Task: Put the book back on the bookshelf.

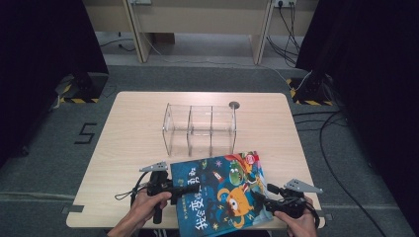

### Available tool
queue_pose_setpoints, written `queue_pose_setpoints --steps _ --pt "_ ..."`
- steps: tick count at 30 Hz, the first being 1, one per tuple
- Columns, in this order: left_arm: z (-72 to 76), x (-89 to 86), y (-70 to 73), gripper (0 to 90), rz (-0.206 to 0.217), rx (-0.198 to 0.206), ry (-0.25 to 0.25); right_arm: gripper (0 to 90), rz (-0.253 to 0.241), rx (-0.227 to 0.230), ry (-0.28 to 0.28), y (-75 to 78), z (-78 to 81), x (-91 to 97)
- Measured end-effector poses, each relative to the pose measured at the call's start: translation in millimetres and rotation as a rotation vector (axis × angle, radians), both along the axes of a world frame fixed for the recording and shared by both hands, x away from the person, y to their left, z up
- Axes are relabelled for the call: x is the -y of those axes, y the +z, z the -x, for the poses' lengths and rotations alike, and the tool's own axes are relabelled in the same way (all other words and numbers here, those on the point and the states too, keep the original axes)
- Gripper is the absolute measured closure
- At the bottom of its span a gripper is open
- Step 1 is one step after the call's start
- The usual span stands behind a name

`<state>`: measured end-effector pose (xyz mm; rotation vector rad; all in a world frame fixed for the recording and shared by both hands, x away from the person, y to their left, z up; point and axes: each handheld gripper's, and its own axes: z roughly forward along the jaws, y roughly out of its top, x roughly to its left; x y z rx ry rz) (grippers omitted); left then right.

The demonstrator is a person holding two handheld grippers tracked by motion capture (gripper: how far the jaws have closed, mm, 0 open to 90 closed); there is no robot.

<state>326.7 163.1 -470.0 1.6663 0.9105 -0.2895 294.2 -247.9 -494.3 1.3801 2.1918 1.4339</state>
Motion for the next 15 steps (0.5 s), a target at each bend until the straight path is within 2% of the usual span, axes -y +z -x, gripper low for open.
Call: queue_pose_setpoints --steps 3,8,11,13,15 --pt "-2.3 -0.3 -0.8 67.5 0.0 -0.012 0.007 29.6 0.007 0.022 0.0 4.0 4.0 -4.4" --pt "-5.3 3.4 8.9 66.2 -0.023 -0.014 0.043 27.4 0.039 0.082 0.02 9.1 16.5 -13.5" --pt "-6.7 4.2 11.5 65.6 -0.034 -0.011 0.052 27.0 0.037 0.09 0.037 10.3 23.4 -17.7" --pt "-9.4 5.9 15.1 64.9 -0.046 -0.013 0.078 26.6 0.053 0.098 0.073 9.4 32.3 -24.1" --pt "-10.5 6.1 15.5 64.5 -0.049 -0.011 0.084 26.5 0.055 0.104 0.081 8.9 33.5 -25.1"
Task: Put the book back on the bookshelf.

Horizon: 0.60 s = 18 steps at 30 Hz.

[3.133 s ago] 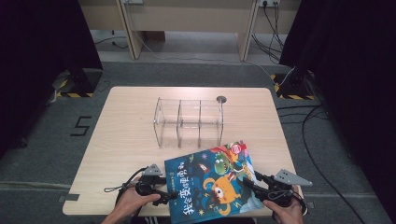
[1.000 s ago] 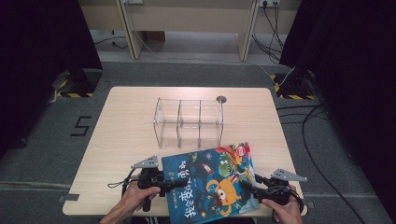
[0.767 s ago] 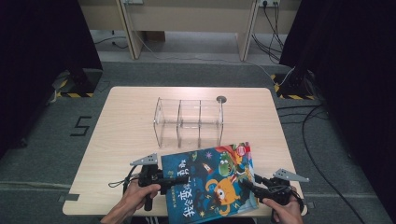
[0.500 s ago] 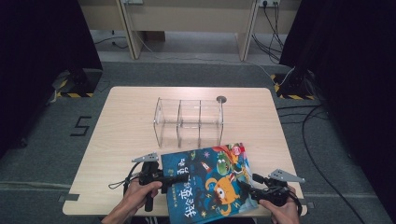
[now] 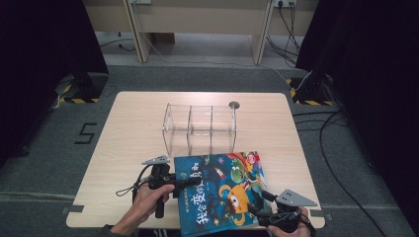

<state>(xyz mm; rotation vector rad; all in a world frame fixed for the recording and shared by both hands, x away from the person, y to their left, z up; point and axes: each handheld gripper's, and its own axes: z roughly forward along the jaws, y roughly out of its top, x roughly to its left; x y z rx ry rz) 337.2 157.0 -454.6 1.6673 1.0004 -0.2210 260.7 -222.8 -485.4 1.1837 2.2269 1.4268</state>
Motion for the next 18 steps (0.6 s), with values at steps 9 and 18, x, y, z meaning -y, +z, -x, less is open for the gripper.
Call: queue_pose_setpoints --steps 9,18 --pt "-8.7 2.8 0.4 61.8 -0.034 -0.021 0.071 20.8 0.006 0.016 0.055 -2.5 19.5 -9.2" --pt "-13.7 -5.3 7.0 63.4 -0.026 -0.032 0.134 18.6 0.041 0.02 0.099 -5.8 27.4 -17.4"
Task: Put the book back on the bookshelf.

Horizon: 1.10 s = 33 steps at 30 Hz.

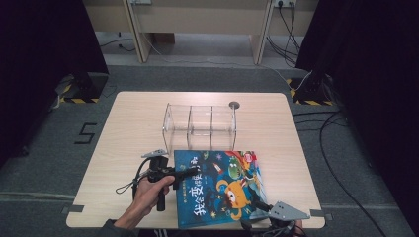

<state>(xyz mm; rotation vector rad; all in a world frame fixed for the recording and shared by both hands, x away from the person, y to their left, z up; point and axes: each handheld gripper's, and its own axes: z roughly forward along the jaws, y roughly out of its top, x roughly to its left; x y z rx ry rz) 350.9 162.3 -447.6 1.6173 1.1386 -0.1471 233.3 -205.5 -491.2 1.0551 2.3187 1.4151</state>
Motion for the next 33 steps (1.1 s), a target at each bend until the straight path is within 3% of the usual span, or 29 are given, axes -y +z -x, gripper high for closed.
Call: queue_pose_setpoints --steps 5,12,15,19,25,28,29,33 --pt "-1.2 -3.4 5.3 65.0 0.008 -0.008 0.026 18.2 0.032 0.003 0.012 -1.9 1.3 -5.1" --pt "-2.9 0.0 6.7 64.8 0.005 -0.007 0.055 18.3 0.132 0.034 0.056 -5.7 5.9 -19.5" --pt "-4.1 0.7 6.3 64.7 0.004 -0.024 0.067 18.5 0.146 0.044 0.06 -6.0 6.3 -21.4" --pt "-2.4 2.7 9.1 64.6 0.004 -0.023 0.08 19.2 0.209 0.115 0.03 -4.6 7.3 -27.2" --pt "0.3 5.5 14.0 63.9 -0.003 -0.008 0.083 19.2 0.269 0.182 0.042 -5.3 7.5 -43.4" --pt "1.1 5.5 14.6 63.6 -0.004 -0.01 0.084 18.1 0.33 0.239 0.045 -7.2 7.7 -57.9" --pt "1.6 5.1 13.9 63.3 -0.003 -0.016 0.084 18.3 0.362 0.283 0.048 -7.3 7.2 -66.8" --pt "0.8 3.5 10.7 63.2 0.003 -0.028 0.088 19.1 0.4 0.339 0.027 -8.6 2.4 -81.4"
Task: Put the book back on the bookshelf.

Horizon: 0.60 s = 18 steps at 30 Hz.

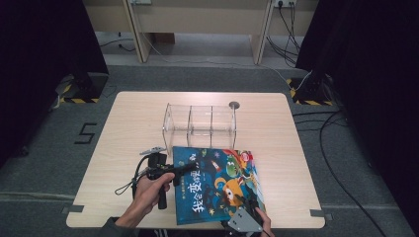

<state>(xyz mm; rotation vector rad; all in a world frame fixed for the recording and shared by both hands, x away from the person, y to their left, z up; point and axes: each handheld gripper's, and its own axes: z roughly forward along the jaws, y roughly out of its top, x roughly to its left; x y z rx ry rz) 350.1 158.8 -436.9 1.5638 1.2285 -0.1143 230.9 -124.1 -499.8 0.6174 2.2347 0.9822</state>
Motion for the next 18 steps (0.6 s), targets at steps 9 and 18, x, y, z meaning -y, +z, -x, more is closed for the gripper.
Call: queue_pose_setpoints --steps 9,18 --pt "1.4 1.5 1.6 61.3 0.011 -0.009 -0.009 15.8 0.093 0.095 -0.039 -6.0 -5.7 -14.7" --pt "-1.4 1.1 -0.6 50.4 0.006 -0.059 -0.018 46.1 0.134 0.195 -0.06 -4.8 5.5 -20.4"
